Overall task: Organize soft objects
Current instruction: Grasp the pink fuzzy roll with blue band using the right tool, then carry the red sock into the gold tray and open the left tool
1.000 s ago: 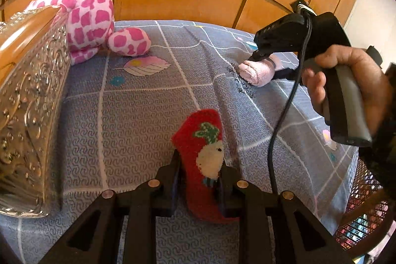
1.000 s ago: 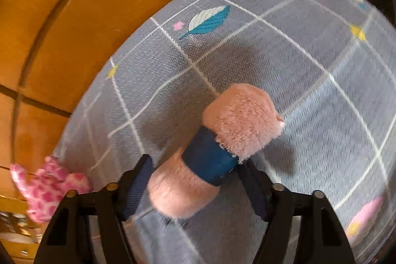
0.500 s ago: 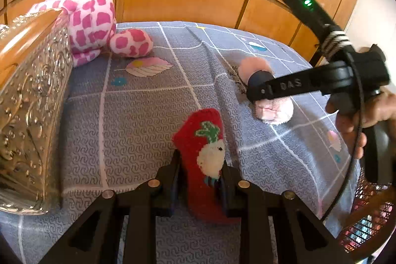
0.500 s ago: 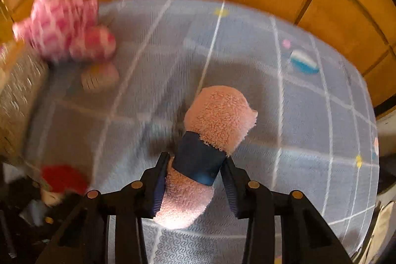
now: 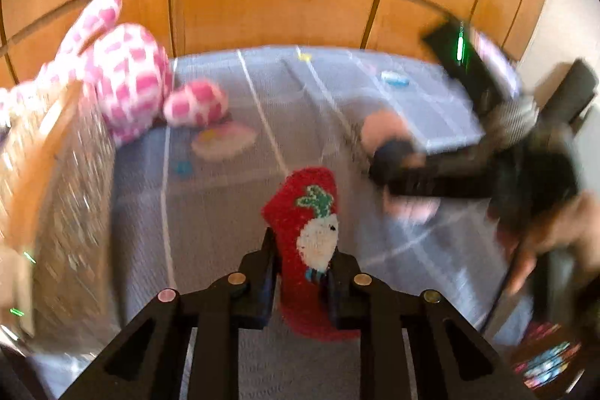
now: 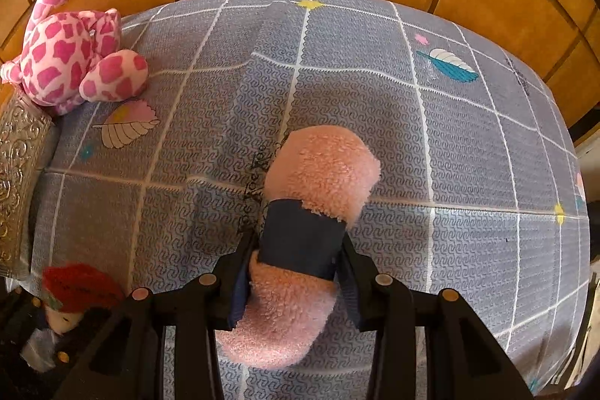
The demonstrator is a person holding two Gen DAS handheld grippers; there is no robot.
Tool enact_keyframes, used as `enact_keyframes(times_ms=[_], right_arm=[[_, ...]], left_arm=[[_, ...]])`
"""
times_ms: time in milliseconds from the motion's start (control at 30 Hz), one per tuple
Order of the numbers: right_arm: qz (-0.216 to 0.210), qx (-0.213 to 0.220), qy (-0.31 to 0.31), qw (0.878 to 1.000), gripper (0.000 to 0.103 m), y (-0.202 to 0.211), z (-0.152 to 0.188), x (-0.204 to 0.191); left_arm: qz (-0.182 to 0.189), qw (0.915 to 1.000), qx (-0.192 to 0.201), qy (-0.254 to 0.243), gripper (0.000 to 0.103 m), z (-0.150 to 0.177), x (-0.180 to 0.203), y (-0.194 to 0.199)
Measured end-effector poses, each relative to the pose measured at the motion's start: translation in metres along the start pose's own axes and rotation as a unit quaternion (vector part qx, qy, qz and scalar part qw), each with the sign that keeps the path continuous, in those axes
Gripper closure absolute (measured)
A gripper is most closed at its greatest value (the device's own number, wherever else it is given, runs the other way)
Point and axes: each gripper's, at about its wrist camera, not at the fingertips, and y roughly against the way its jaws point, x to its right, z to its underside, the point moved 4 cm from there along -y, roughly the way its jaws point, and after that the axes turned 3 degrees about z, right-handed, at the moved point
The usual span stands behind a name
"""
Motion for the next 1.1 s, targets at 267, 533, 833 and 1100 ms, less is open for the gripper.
enact_keyframes(times_ms=[267, 533, 833, 1100], right_arm=[[0.014, 0.009, 0.021, 1.000, 0.062, 0.003, 0.001, -0.014], [0.024, 0.015, 0.035, 0.999, 0.062, 0.009, 0.011, -0.034], [0.035, 0.021, 0.054, 0.998, 0.062, 0.020, 0.016, -0.037], [0.044, 0.026, 0.068, 0.996, 0.062, 0.025, 0.021, -0.045]], left_arm=[[-0.038, 0.9970, 0.050, 0.046, 0.081, -0.084, -0.056, 0.058], [-0.159, 0.9716, 0.078, 0.157, 0.081, -0.103, -0.191, 0.121], [-0.204, 0.9553, 0.086, 0.196, 0.082, -0.024, -0.251, 0.192], [-0.183, 0.9427, 0.119, 0.252, 0.081, 0.062, -0.258, 0.257]])
